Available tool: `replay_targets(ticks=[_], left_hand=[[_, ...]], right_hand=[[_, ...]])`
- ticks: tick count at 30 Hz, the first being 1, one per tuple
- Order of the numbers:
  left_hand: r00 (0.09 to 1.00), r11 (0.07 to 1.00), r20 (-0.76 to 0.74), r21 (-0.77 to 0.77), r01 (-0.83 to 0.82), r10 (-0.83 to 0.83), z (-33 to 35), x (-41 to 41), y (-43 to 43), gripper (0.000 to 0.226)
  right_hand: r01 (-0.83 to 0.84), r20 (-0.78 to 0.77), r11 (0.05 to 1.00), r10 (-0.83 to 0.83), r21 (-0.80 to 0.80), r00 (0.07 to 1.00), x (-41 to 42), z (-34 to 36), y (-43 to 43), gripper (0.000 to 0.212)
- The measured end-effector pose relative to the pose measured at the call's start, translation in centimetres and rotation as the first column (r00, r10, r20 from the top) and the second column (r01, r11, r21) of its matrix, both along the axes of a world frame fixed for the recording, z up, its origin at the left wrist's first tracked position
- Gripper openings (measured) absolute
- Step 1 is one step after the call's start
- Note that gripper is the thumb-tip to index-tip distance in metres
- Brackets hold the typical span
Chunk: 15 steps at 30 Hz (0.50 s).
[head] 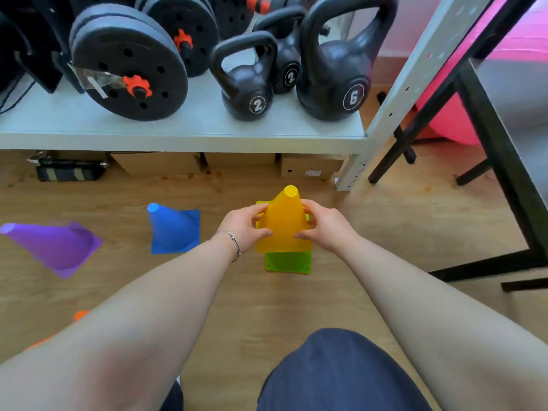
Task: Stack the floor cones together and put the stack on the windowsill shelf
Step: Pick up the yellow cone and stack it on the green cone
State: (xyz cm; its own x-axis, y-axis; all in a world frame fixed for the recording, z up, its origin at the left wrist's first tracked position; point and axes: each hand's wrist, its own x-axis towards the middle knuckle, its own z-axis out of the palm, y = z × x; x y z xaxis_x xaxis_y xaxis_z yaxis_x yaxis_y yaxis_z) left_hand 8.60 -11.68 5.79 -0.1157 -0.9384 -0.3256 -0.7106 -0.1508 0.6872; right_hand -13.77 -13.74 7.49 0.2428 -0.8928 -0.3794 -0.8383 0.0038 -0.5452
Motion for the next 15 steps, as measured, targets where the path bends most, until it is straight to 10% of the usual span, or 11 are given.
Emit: replay_targets(ticks=[15], left_hand=[[0.995, 0.988, 0.103, 0.155, -0.018, 0.002, -8.2, -3.7, 0.4, 0.067]], right_hand=[[0.077, -0.039, 0.992, -0.073, 0.096, 0.997, -1.7, -9.2, 1.9, 0.086]])
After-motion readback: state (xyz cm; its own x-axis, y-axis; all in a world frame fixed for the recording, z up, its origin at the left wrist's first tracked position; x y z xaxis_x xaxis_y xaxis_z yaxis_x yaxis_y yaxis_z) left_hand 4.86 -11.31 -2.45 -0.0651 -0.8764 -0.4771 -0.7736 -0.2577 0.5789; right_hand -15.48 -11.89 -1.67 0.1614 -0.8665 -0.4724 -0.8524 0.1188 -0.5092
